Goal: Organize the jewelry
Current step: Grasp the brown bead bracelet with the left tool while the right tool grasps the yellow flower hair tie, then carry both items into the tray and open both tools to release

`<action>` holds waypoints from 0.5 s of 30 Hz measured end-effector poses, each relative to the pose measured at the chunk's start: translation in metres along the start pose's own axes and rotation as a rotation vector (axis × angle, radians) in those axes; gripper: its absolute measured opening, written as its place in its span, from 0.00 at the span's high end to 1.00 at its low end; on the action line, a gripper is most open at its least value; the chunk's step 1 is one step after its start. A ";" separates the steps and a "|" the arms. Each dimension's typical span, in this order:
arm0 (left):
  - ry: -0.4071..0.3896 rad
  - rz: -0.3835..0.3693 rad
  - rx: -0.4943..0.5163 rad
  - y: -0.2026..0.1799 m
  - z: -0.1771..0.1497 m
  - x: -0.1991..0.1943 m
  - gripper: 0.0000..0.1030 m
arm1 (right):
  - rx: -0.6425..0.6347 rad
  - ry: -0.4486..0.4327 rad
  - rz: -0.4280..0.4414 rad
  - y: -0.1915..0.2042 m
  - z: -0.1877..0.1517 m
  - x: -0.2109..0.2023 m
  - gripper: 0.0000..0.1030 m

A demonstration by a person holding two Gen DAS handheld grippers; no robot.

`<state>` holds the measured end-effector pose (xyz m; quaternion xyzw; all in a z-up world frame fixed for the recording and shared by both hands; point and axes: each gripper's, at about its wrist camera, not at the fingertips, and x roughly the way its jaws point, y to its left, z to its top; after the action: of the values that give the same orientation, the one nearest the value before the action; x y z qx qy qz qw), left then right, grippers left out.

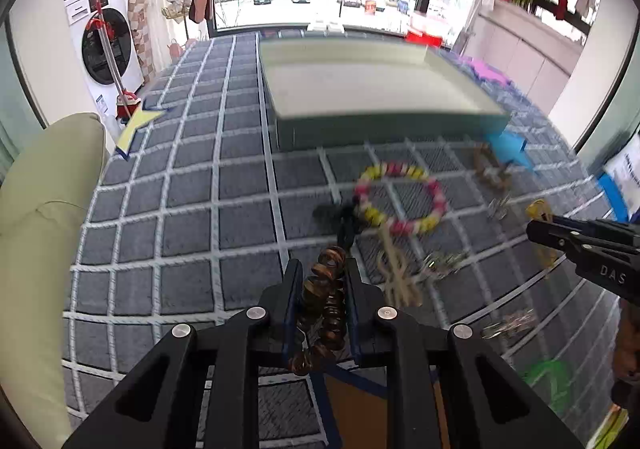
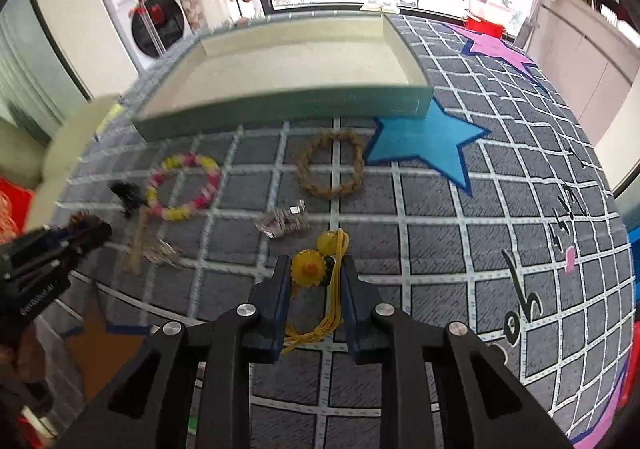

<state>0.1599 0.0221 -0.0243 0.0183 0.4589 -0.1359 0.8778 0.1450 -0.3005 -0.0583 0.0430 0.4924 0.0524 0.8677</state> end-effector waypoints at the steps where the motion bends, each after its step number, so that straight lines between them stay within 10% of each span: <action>1: -0.013 -0.005 -0.002 0.000 0.005 -0.005 0.66 | 0.009 -0.007 0.015 -0.003 0.006 -0.005 0.75; 15: -0.121 -0.041 -0.021 -0.006 0.147 -0.004 0.66 | 0.062 -0.075 0.109 -0.020 0.155 -0.004 0.75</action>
<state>0.2742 -0.0060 0.0646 -0.0085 0.4068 -0.1499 0.9011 0.2770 -0.3240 0.0221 0.0985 0.4577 0.0827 0.8798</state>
